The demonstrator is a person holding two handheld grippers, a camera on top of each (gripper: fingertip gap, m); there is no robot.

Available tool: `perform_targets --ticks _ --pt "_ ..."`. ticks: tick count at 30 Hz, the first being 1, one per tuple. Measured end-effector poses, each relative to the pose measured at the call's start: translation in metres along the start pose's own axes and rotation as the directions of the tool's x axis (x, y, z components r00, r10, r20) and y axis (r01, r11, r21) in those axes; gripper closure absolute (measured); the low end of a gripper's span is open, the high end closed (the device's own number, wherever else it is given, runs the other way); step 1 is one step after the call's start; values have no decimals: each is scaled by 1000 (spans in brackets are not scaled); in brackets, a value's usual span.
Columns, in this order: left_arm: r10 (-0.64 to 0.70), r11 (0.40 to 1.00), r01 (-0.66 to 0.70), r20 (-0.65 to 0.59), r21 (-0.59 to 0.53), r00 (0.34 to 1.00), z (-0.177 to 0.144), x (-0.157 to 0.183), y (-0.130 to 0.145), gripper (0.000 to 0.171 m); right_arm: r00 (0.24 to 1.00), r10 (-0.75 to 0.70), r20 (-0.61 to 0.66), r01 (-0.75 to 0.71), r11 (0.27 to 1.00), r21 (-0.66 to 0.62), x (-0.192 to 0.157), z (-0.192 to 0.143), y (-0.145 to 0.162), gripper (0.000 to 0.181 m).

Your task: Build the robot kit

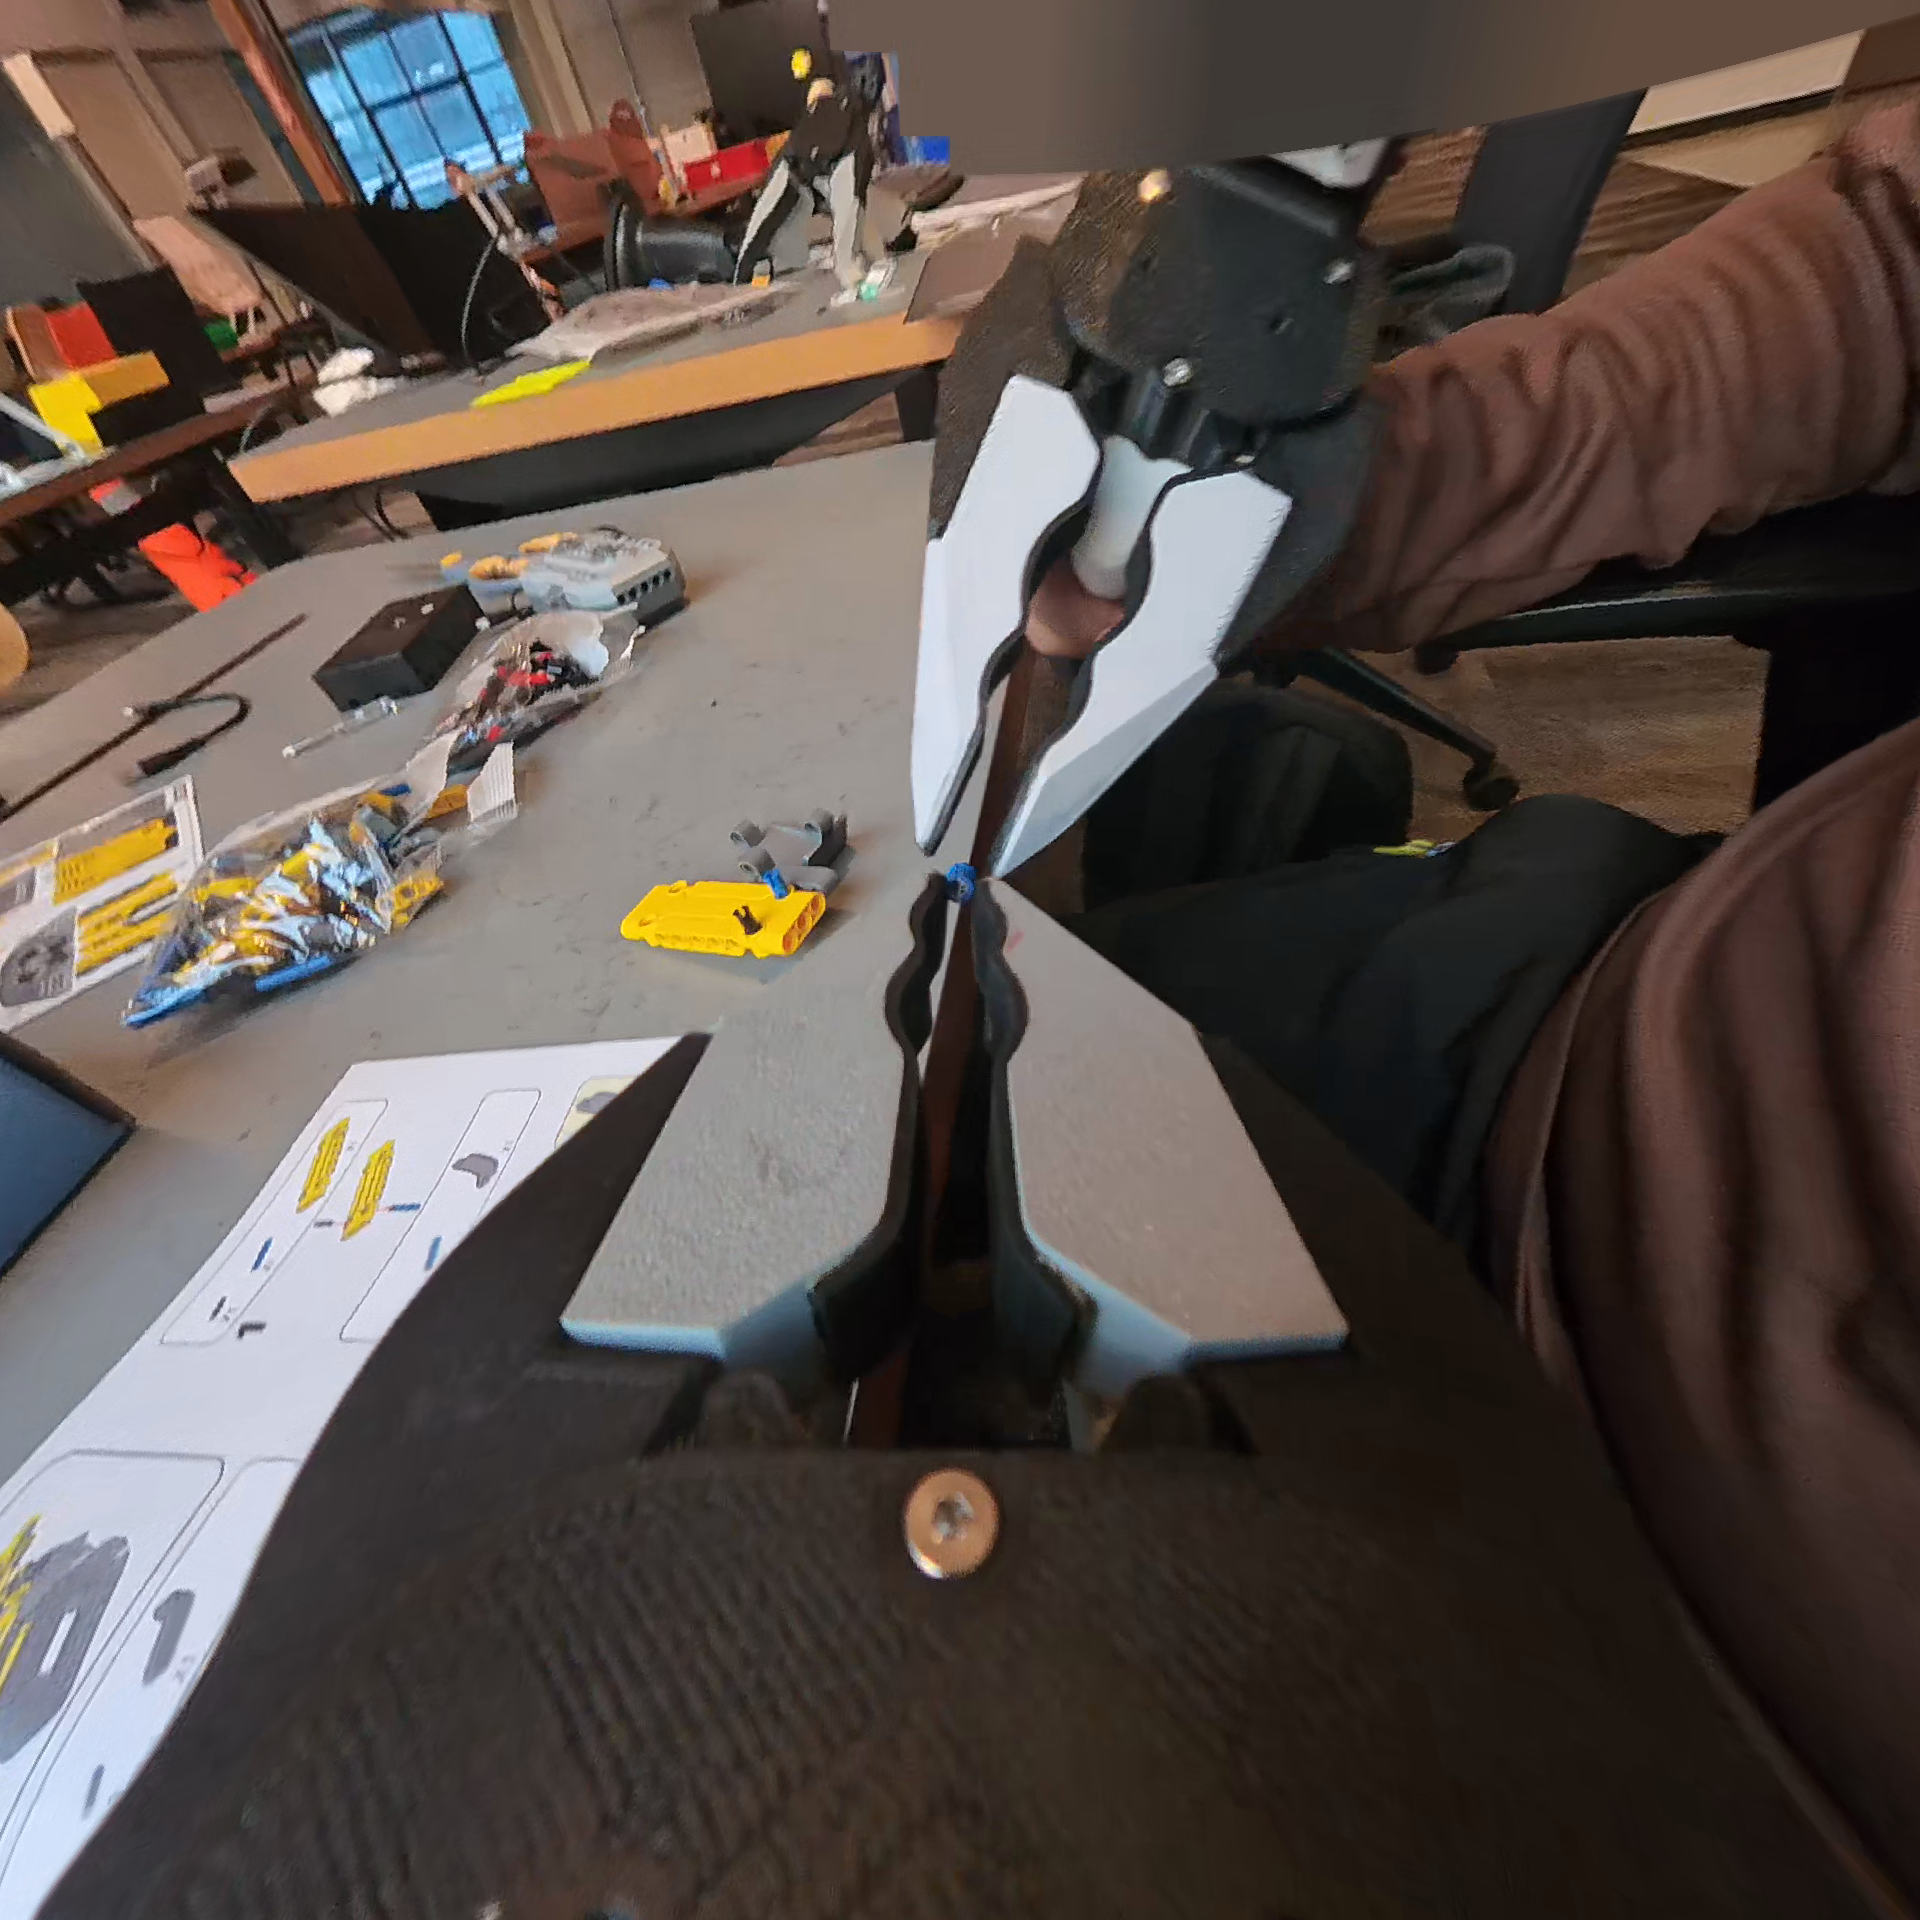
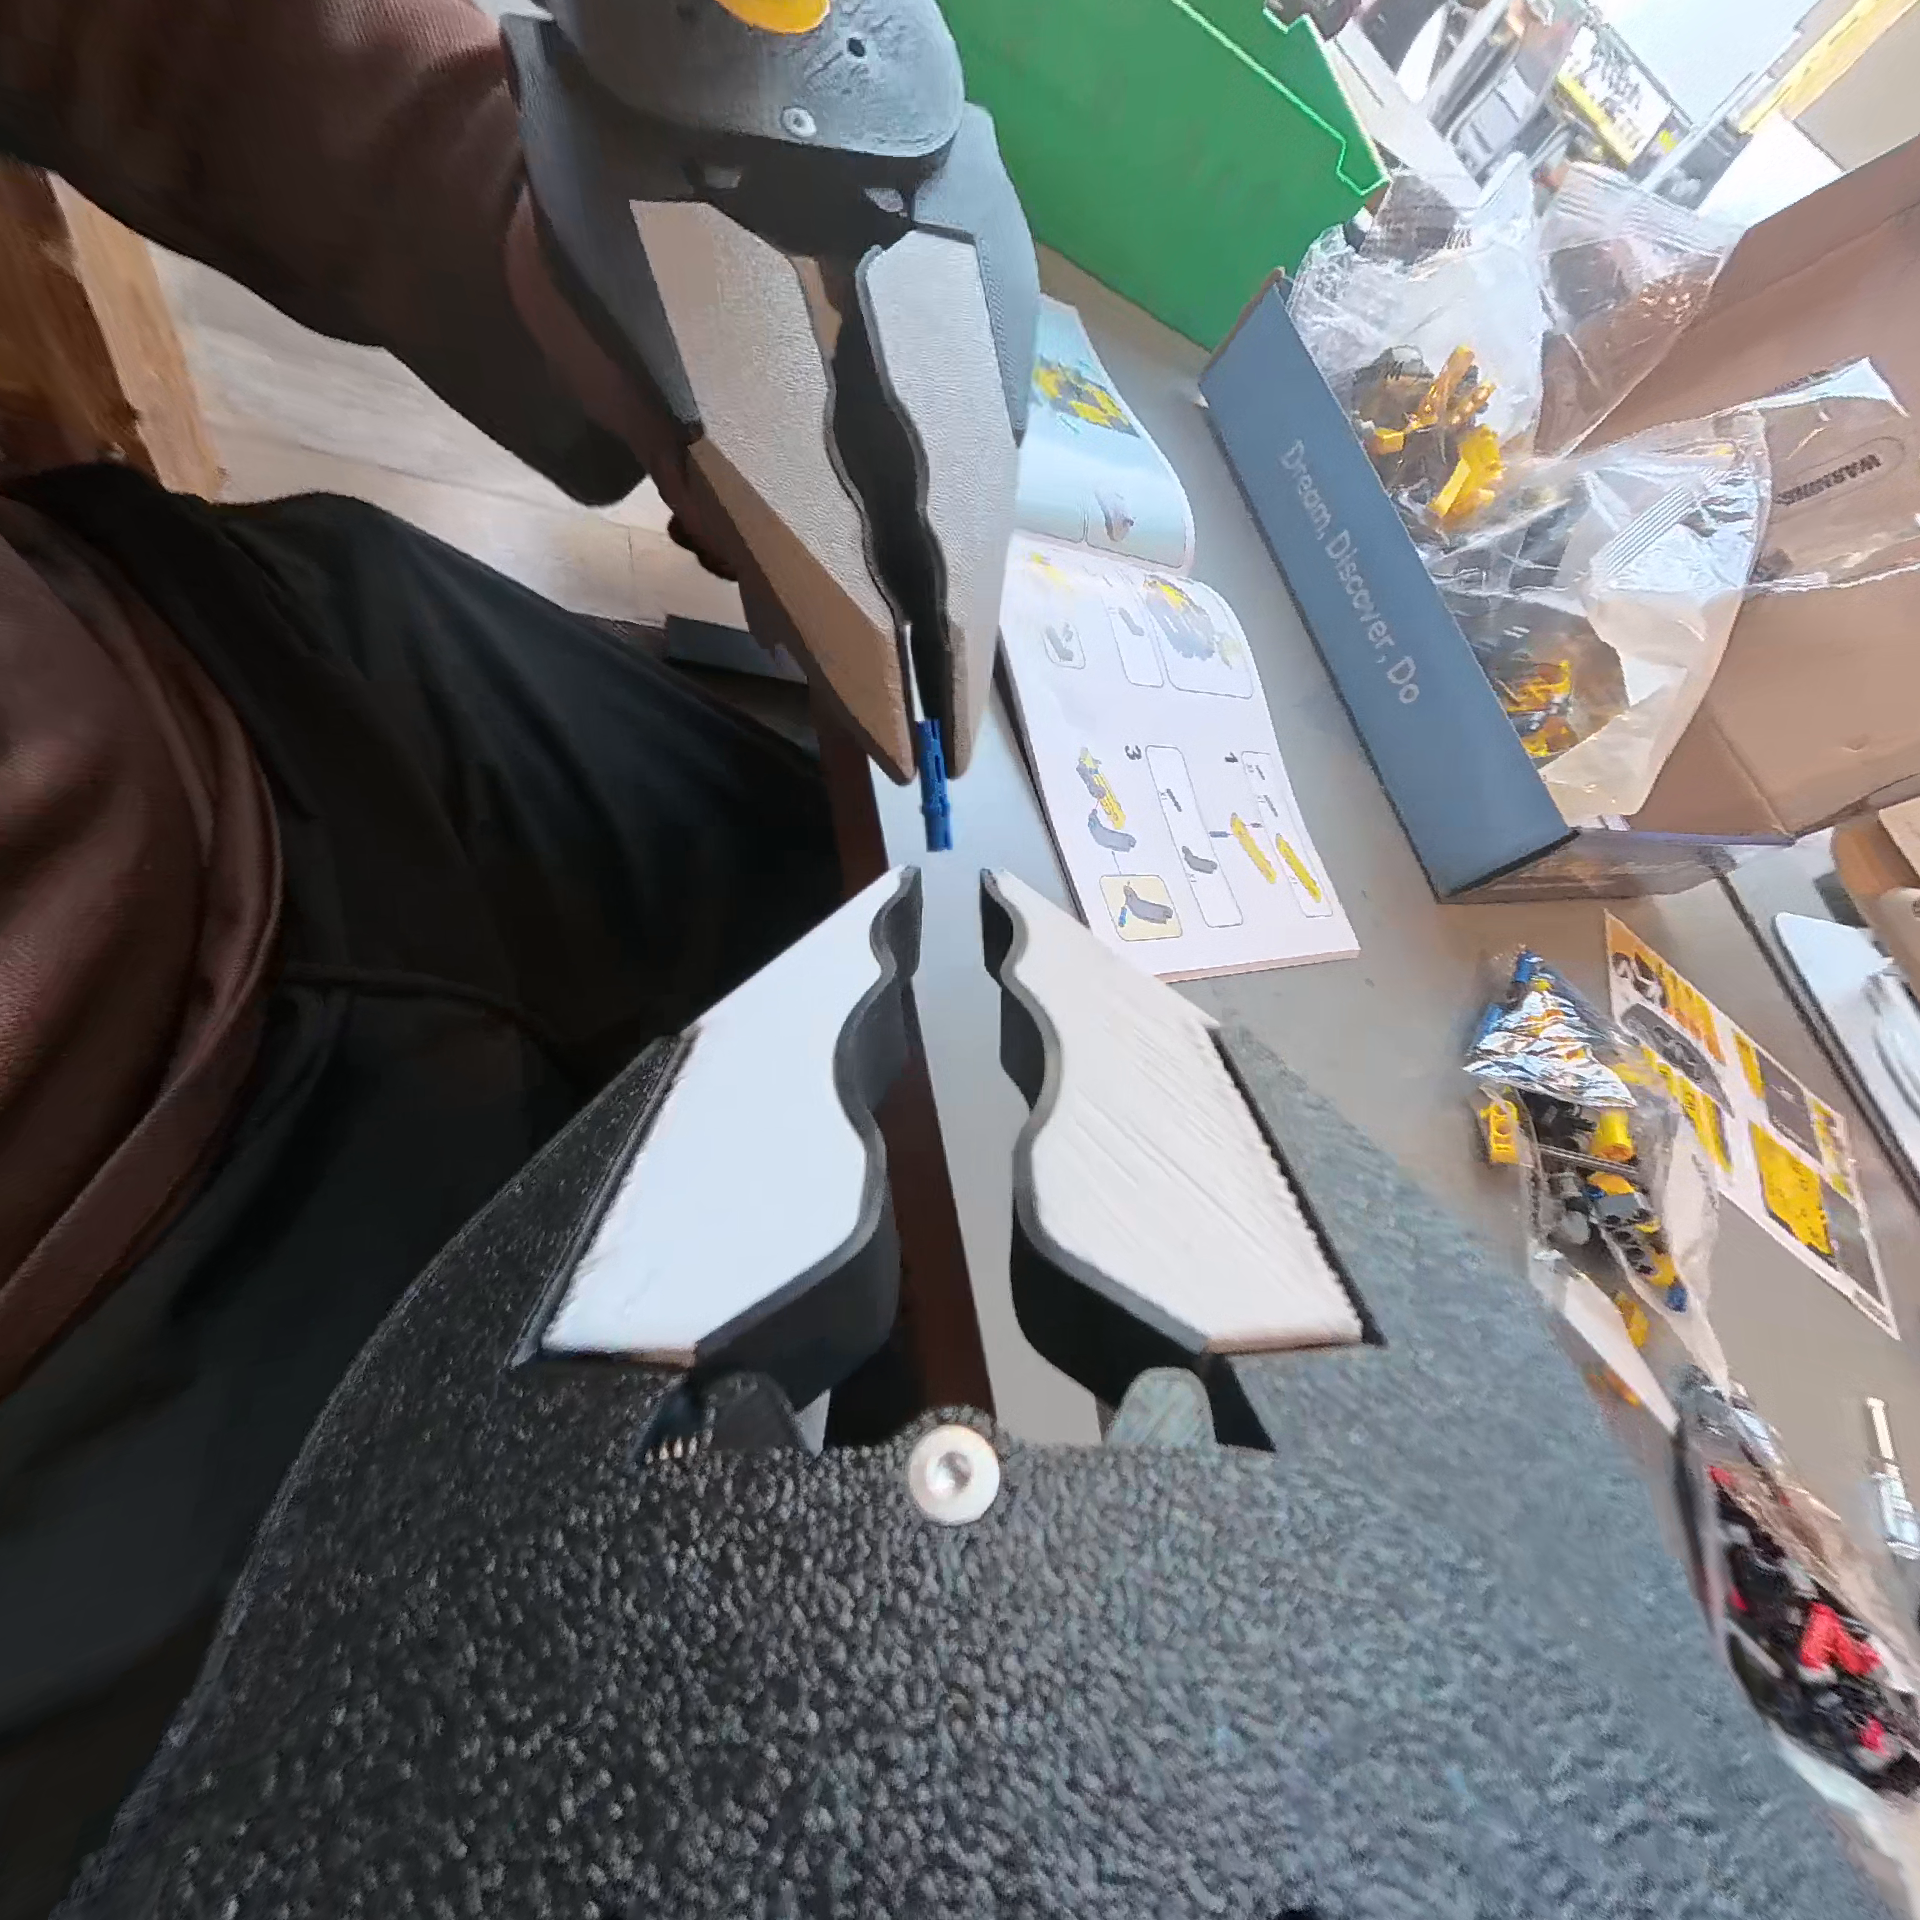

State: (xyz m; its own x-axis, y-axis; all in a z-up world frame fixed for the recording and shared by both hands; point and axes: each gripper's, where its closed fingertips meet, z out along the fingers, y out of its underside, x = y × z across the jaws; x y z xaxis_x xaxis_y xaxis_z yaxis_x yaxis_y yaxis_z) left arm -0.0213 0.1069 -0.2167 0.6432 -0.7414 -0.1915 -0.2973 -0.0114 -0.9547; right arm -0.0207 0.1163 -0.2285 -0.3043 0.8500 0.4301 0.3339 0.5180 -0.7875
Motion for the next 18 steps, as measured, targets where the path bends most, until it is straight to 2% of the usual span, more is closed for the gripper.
perform_targets --ticks 5,14,18 --pt "7 999 -4 -51 51 999 -3 9 -9 170 991 67 113 -77 993 90 -13 -4 -14 166" --pt "-18 992 30 -97 120 995 -5 18 -23 169 981 109 163 -138 975 175 -14 -13 -28 174" --pt "-22 992 34 -102 118 995 -5 19 -22 169 976 122 183 -156 971 181 -15 -13 -29 175"
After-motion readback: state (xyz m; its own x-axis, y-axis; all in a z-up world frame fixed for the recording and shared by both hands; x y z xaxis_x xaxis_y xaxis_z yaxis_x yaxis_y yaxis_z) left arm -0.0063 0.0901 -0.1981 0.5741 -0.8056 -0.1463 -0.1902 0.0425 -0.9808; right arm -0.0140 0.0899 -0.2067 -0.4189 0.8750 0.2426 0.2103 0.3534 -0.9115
